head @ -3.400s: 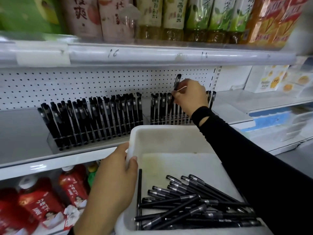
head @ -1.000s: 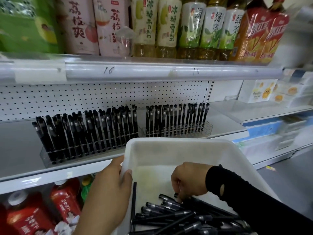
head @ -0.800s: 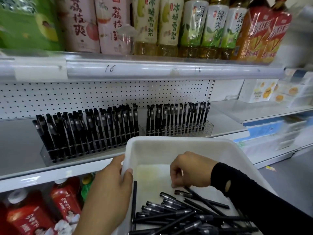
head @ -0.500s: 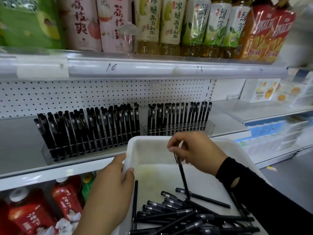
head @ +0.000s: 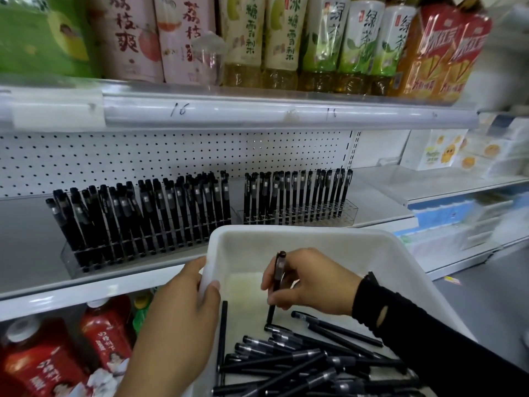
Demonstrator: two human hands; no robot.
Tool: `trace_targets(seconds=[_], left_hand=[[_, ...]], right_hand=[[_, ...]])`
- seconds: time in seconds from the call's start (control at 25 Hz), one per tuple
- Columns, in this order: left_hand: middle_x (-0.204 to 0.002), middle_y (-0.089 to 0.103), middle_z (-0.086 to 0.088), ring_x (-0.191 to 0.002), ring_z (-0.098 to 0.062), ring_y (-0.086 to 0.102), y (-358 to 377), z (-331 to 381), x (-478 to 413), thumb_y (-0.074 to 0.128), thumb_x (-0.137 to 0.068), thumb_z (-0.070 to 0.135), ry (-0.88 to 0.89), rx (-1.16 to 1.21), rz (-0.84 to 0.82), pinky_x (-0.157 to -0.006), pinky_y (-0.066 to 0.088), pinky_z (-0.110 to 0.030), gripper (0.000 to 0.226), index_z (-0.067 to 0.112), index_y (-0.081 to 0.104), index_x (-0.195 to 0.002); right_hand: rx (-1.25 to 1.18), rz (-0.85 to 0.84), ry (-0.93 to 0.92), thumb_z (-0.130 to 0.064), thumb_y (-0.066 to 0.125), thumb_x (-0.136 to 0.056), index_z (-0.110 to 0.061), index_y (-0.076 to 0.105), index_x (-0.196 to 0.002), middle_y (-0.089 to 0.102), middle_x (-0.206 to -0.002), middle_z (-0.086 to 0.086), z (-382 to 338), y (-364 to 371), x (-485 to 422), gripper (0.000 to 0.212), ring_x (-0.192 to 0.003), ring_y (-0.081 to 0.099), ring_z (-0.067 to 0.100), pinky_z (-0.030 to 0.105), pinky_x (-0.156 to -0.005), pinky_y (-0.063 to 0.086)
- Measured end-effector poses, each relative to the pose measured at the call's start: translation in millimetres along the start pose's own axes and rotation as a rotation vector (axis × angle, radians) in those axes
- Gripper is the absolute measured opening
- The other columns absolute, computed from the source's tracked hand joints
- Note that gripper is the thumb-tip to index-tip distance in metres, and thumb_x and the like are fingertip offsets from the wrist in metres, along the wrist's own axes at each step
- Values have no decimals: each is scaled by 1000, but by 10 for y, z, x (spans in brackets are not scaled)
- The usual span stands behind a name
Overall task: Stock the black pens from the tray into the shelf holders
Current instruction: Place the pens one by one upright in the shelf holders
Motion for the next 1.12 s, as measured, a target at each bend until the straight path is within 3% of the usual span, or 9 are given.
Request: trace_targets(seconds=[0.12, 0.24, 0.36, 0.48, 0.64, 0.76, 0.96, 1.12], left_hand=[[-92, 66, 19, -84, 2, 60, -5, -10, -5, 51, -99, 26, -3, 7, -6, -65, 41, -17, 39, 38, 51, -136], [-88, 66, 19, -83, 0, 61, 0, -30, -30, 52, -98, 27, -8, -14, -5, -65, 43, -21, 38, 37, 53, -134], [-85, 65, 21, -81, 2, 59, 0, -15, -34, 52, -98, 27, -1, -30, 3, -63, 41, -19, 39, 36, 52, -136], [-85, 63, 21, -80, 4, 57, 7, -30, -43, 54, -98, 25, -6, -7, 10, -63, 39, -17, 41, 35, 52, -137], [-86, 63, 22, -80, 4, 57, 11, -30, -38, 53, -98, 26, -9, -6, -1, -63, 39, -14, 40, 37, 51, -136], [-90, 64, 19, -82, 1, 60, 9, -33, -35, 52, -98, 27, -21, -5, -10, -64, 42, -18, 38, 37, 51, -135], [-86, 67, 16, -82, -1, 63, 19, -41, -28, 53, -98, 27, -23, -2, -8, -66, 45, -22, 36, 40, 53, -131], [-88, 67, 20, -82, 0, 63, 35, -30, -29, 52, -98, 27, -30, 4, -22, -68, 46, -23, 37, 40, 53, -132]], right_hand=[[38, -25, 16, -15, 74, -88, -17, 71, -95, 72, -80, -5, 25, 58, -3, 8, -72, 72, 8, 23, -76, 58], [24, 13, 16, -14, 73, -90, -18, 68, -98, 72, -85, -4, 57, 24, -22, 11, -74, 73, 11, 28, -79, 61], [-77, 55, 26, -12, 67, -94, -18, 60, -105, 72, -94, 7, 102, 1, -26, 15, -79, 73, 20, 34, -77, 62], [-117, 95, -2, -15, 61, -98, -21, 55, -107, 75, -96, 6, 103, -63, -36, 13, -83, 72, 17, 32, -74, 61], [-179, 184, -34, -15, 64, -96, -21, 61, -99, 76, -93, 5, 54, -251, -68, 8, -82, 73, 16, 34, -77, 61], [-210, 320, -72, -14, 67, -93, -22, 66, -96, 76, -89, 3, -13, -526, -86, 9, -81, 74, 18, 37, -78, 61], [-211, 747, 7, -17, 69, -92, -16, 69, -99, 75, -80, 3, 46, -1191, -171, 6, -74, 74, 19, 42, -77, 63], [-37, 846, 50, -20, 68, -93, -19, 69, -97, 75, -84, 0, 163, -1384, -511, 4, -75, 74, 15, 42, -80, 61]])
Point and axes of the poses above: each hand's wrist, its own x-axis away from the middle knuckle, its own y-axis out of the palm, z = x × y, the point moved 6 cm from there along -x, towards the middle knuckle
